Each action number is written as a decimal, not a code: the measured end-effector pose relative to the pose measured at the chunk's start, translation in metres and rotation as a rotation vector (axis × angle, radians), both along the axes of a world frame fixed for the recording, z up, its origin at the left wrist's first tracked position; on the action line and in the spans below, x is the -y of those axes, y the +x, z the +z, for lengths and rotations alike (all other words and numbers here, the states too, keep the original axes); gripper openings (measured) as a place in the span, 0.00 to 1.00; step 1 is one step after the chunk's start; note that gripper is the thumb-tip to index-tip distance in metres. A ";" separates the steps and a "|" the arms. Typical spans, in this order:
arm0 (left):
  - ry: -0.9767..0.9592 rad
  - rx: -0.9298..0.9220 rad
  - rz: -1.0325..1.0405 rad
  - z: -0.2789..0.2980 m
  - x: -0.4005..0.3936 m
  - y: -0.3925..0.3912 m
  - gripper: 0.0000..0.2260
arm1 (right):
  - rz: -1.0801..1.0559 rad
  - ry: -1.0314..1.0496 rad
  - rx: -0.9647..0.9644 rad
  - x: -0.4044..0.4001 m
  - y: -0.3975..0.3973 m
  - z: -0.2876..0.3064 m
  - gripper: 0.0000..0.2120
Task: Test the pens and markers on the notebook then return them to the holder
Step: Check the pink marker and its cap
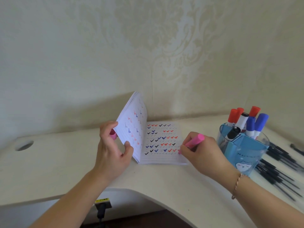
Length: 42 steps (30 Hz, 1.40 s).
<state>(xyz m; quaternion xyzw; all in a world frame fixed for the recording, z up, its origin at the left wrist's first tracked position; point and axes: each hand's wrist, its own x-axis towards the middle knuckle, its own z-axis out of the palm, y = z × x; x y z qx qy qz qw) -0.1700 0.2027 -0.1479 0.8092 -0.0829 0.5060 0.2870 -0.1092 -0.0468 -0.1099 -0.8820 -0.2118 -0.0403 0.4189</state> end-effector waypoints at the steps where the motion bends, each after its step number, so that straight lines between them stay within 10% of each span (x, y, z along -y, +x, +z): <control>1: 0.001 -0.002 -0.027 0.001 0.002 0.000 0.25 | 0.010 0.059 0.014 0.001 -0.004 0.002 0.04; 10: -0.121 -0.412 -0.607 0.028 0.056 -0.012 0.14 | 0.171 0.961 -0.031 0.043 -0.045 0.056 0.05; 17: -0.444 -0.495 -0.734 0.046 0.083 -0.012 0.10 | 0.188 0.901 -0.060 0.061 -0.053 0.053 0.13; 25: -0.337 -0.443 -0.780 0.058 0.099 -0.019 0.10 | 0.318 0.775 -0.182 0.068 -0.059 0.054 0.23; 33: -0.165 -0.188 -0.469 0.058 0.117 -0.023 0.17 | 0.416 0.548 -0.276 0.081 -0.059 0.058 0.13; 42: -0.224 -0.014 -0.252 0.055 0.141 -0.020 0.22 | 0.351 0.634 -0.236 0.073 -0.075 0.038 0.28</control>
